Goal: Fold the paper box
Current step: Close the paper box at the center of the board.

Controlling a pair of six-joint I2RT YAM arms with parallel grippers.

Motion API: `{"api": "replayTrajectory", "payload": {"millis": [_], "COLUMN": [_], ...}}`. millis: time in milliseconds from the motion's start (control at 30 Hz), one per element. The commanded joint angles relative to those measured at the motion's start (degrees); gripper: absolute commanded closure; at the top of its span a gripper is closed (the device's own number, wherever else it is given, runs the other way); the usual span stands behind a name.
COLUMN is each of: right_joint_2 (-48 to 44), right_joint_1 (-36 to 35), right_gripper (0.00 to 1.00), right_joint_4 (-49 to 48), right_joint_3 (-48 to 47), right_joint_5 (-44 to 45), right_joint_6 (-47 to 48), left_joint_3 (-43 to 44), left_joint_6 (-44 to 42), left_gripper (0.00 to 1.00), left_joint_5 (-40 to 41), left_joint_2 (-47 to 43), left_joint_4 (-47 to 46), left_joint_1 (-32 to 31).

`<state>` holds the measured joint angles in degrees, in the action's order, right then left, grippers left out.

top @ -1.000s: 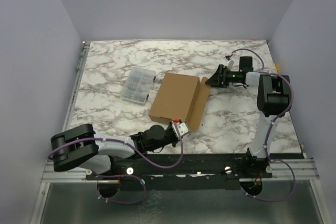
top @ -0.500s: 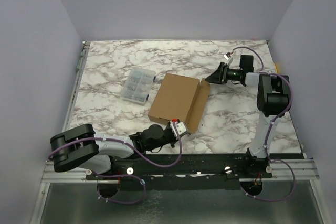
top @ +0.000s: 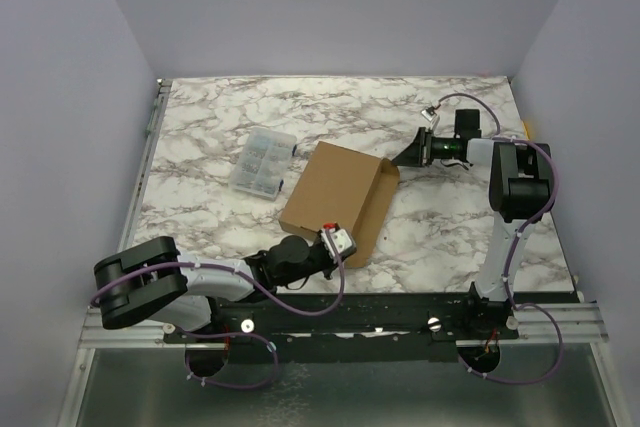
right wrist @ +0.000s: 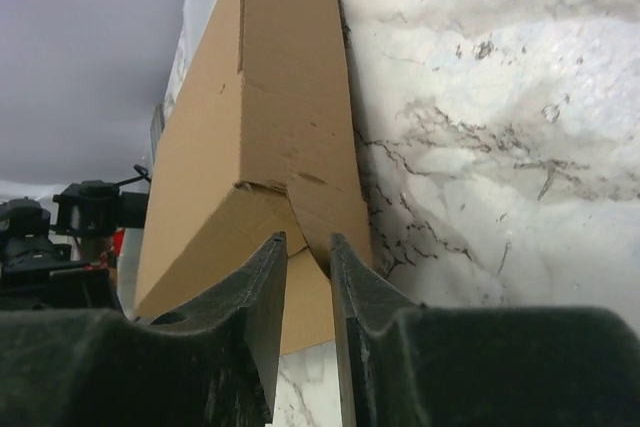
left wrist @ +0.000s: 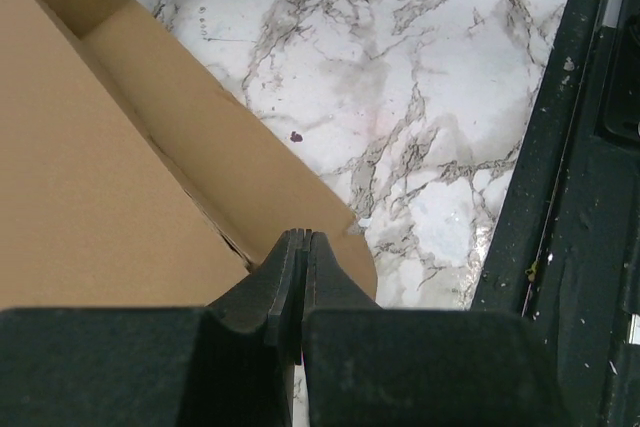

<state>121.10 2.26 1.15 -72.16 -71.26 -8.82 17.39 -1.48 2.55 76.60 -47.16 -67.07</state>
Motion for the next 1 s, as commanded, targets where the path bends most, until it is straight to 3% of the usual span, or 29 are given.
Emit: {"api": "replayTrajectory", "payload": {"millis": [0, 267, 500, 667, 833, 900, 967], "right_joint_2": [0.1, -1.6, -2.3, -1.7, -2.1, -2.4, -2.7], "right_joint_1": [-0.5, -0.9, -2.0, -2.1, -2.1, -2.0, -2.0], "right_gripper": [0.73, 0.73, 0.71, 0.7, 0.65, 0.6, 0.57], "right_joint_4": [7.6, 11.4, 11.4, 10.1, 9.6, 9.4, 9.6], "right_joint_3": [-1.0, 0.0, -0.1, 0.3, 0.4, 0.4, 0.4], "right_joint_5": [-2.0, 2.2, 4.6, 7.0, 10.7, 13.6, 15.3], "right_joint_6": [7.0, 16.0, 17.1, 15.6, 15.0, 14.8, 14.9], "left_joint_3": [-0.3, -0.8, 0.1, 8.3, 15.0, 16.3, 18.2], "left_joint_6": [1.3, 1.2, 7.5, 10.3, 7.2, 6.0, 5.5], "left_gripper": [1.0, 1.0, 1.0, 0.83, 0.47, 0.37, 0.34], "left_joint_5": [-1.5, -2.4, -2.1, 1.2, -0.6, -2.3, -5.6], "left_joint_2": [-1.0, -1.2, -5.5, -10.9, -12.5, -12.3, -11.5], "left_joint_4": [-2.9, -2.9, 1.6, 19.8, 36.1, 39.4, 42.0], "left_joint_1": [0.9, 1.8, 3.5, 6.0, 10.1, 12.6, 15.3]}}
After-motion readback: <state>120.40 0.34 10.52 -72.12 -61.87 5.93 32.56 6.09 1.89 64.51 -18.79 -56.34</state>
